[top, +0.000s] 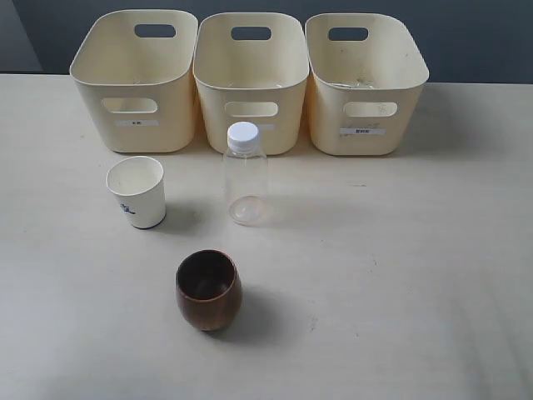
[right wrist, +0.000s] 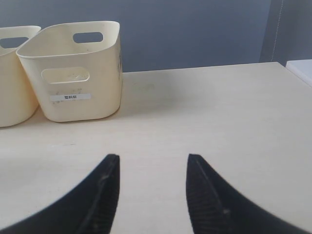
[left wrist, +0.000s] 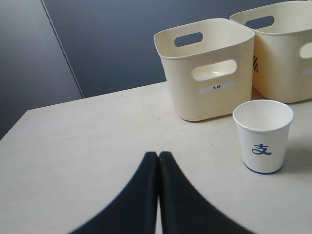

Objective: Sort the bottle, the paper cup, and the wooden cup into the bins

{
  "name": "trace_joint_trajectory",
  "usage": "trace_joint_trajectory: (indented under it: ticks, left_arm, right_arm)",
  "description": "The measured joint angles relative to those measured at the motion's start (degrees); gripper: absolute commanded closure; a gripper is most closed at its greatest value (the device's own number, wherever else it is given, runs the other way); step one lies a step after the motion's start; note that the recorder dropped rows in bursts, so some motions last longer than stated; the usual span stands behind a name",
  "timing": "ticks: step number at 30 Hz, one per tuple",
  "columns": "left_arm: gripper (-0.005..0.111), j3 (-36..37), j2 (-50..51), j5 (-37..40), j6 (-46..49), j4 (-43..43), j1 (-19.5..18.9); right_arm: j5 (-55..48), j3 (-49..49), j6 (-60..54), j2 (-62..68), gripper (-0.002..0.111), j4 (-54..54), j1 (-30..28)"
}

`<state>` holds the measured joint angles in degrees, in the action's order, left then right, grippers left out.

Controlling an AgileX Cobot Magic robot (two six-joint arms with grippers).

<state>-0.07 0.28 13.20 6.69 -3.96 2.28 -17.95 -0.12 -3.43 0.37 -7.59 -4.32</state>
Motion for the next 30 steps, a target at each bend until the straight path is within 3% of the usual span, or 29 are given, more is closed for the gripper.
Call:
trace_joint_trajectory:
  ticks: [21, 30]
  left_arm:
    - [0.107, 0.0, 0.0, 0.0, 0.0, 0.0, 0.0]
    - [0.107, 0.0, 0.0, 0.0, 0.0, 0.0, 0.0]
  right_arm:
    - [0.1, 0.0, -0.8, 0.0, 0.065, 2.8, 0.0]
    - [6.0, 0.0, -0.8, 0.0, 0.065, 5.6, 0.0]
